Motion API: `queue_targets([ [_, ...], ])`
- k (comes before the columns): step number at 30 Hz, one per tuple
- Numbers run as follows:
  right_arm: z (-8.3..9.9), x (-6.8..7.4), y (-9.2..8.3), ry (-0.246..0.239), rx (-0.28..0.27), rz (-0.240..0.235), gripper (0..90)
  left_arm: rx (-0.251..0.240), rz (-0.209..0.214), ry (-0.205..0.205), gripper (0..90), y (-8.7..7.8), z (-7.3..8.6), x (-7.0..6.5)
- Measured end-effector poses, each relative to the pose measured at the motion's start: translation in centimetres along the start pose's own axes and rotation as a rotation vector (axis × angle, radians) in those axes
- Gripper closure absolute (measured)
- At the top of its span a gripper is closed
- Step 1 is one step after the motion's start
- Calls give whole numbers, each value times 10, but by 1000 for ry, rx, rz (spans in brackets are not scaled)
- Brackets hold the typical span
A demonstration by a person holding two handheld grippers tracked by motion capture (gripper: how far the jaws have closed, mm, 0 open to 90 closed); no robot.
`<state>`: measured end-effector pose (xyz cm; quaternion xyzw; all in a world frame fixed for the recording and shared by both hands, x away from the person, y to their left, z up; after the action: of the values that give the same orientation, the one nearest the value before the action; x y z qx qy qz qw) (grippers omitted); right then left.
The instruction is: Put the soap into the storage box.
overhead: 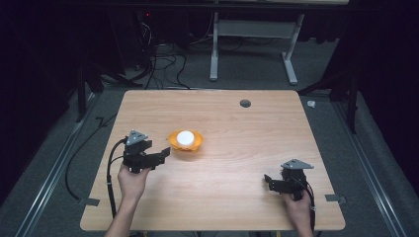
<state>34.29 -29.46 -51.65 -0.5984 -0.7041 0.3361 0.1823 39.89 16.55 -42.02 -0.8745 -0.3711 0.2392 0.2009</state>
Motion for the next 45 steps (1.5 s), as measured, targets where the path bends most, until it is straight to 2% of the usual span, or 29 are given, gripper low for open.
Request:
queue_targets([
  [20,0,0,0,1,1,1,170,-10,-12,-23,228,-13,27,2],
  [31,0,0,0,1,1,1,170,-7,-15,-47,224,-15,43,4],
  [45,0,0,0,1,1,1,170,35,-48,-62,220,-13,70,5],
])
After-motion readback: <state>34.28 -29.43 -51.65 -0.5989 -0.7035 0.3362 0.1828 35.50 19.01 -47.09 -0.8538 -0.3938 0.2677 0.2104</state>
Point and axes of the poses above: each handheld gripper's, and its own axes: y roughly forward along the jaws, z roughly out of its underside, x roughly to its left, the point moved 2 cm from there along y, roughly forward along the jaws, and after that the axes turned 11 degrees about z, right-handed, at the moved point
